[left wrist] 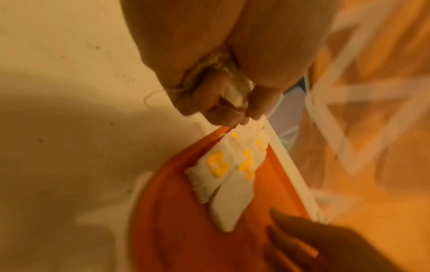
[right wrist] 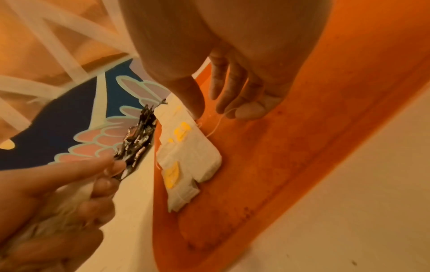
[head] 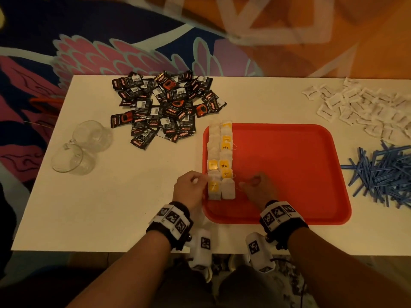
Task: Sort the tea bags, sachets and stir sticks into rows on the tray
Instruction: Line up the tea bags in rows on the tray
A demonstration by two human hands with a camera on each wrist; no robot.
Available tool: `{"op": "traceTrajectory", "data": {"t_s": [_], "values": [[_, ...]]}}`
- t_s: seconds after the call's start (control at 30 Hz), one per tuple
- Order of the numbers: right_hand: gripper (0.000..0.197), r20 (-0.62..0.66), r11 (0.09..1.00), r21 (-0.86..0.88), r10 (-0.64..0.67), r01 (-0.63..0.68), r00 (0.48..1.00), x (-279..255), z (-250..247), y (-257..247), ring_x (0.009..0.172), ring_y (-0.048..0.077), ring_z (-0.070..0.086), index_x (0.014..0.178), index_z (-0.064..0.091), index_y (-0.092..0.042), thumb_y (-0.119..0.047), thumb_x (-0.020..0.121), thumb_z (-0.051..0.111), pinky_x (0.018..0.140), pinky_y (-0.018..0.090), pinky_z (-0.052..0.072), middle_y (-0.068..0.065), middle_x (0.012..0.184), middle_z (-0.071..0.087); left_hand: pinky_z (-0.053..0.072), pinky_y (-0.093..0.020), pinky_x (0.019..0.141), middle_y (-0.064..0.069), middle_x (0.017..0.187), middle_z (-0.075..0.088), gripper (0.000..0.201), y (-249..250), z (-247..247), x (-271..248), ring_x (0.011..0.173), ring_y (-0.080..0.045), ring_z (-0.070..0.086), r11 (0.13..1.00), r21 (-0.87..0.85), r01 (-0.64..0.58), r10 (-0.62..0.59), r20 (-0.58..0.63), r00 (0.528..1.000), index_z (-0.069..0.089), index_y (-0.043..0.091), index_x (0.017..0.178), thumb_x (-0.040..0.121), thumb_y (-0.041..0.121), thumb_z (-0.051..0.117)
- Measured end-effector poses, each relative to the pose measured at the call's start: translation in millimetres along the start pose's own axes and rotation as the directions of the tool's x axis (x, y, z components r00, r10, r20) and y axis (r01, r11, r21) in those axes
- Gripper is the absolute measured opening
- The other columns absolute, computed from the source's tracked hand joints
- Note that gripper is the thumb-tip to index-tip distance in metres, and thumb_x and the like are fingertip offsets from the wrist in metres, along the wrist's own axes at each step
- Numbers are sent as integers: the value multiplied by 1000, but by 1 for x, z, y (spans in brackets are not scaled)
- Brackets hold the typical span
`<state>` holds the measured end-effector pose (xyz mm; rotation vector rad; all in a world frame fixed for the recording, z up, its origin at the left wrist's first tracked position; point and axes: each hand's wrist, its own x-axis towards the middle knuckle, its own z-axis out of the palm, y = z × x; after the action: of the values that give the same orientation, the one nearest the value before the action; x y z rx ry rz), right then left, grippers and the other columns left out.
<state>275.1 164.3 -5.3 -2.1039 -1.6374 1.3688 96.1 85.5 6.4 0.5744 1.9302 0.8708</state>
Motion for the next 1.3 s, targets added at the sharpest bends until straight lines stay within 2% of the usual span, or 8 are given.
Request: {"op": "traceTrajectory", "data": {"t_s": [0.1, 0.27, 0.57, 0.67, 0.8, 1.0, 1.17, 1.3], "values": [[26, 83, 982, 181, -60, 44, 995, -8, -3, -16, 80, 14, 56, 99, 54, -19, -22, 83, 74, 67, 29, 45, -1, 95, 61, 37, -24, 45, -11, 81, 64, 19, 17, -2, 0, 65, -24, 52, 963, -238, 124, -85, 169, 982, 68, 12, 92, 97, 29, 61], [14, 164, 900, 403, -248, 164, 955, -34, -9, -58, 67, 15, 56, 86, 59, -16, -10, 85, 72, 55, 27, 46, 3, 78, 60, 46, -22, 49, -10, 91, 70, 26, 50, -9, -7, 67, -16, 66, 845, -465, 265, -101, 348, 932, 64, 8, 107, 103, 31, 52], [9, 124, 880, 293, -421, 372, 898, -56, -22, -86, 54, -2, 50, 92, 69, -20, -17, 84, 74, 54, 20, 41, -3, 72, 54, 37, -20, 46, 1, 62, 69, 55, 84, -29, -29, 50, -11, 65, 846, -454, 280, -51, 454, 890, 64, 15, 112, 101, 56, 30], [15, 183, 858, 362, -449, 365, 875, -66, -21, -95, 60, 0, 59, 99, 71, -8, -10, 85, 73, 53, 16, 51, 6, 92, 57, 39, -21, 46, 0, 68, 70, 56, 87, -32, -33, 51, -12, 60, 853, -436, 286, -59, 464, 884, 64, 20, 108, 96, 65, 33], [4, 186, 854, 403, -429, 330, 884, -72, -20, -101, 62, 14, 67, 88, 69, -5, -3, 86, 71, 56, 24, 57, -9, 67, 68, 43, -21, 44, -8, 109, 72, 72, 87, -32, -32, 60, -14, 64, 844, -429, 323, -43, 546, 837, 66, 20, 124, 80, 73, 44], [9, 112, 823, 473, -410, 314, 905, -71, -24, -107, 60, 10, 64, 85, 63, -12, -4, 89, 66, 58, 25, 50, 7, 76, 65, 42, -18, 41, -9, 93, 74, 59, 83, -40, -32, 64, -16, 72, 815, -495, 301, 4, 525, 851, 67, 16, 117, 87, 63, 48], [20, 69, 807, 477, -430, 348, 900, -72, -29, -112, 57, 5, 58, 83, 63, -20, -2, 90, 64, 60, 26, 46, -6, 63, 64, 26, -15, 32, -9, 90, 73, 52, 81, -48, -28, 62, -16, 65, 848, -512, 136, 103, 410, 906, 66, 9, 111, 86, 54, 57], [22, 75, 820, 432, -447, 375, 892, -74, -31, -116, 56, 3, 57, 82, 63, -22, 0, 90, 63, 60, 25, 45, -6, 61, 63, 33, -16, 46, -2, 84, 68, 21, 85, -48, -25, 66, -10, 55, 935, -312, -170, 261, 278, 924, 73, 13, 100, 89, 31, 70]]}}
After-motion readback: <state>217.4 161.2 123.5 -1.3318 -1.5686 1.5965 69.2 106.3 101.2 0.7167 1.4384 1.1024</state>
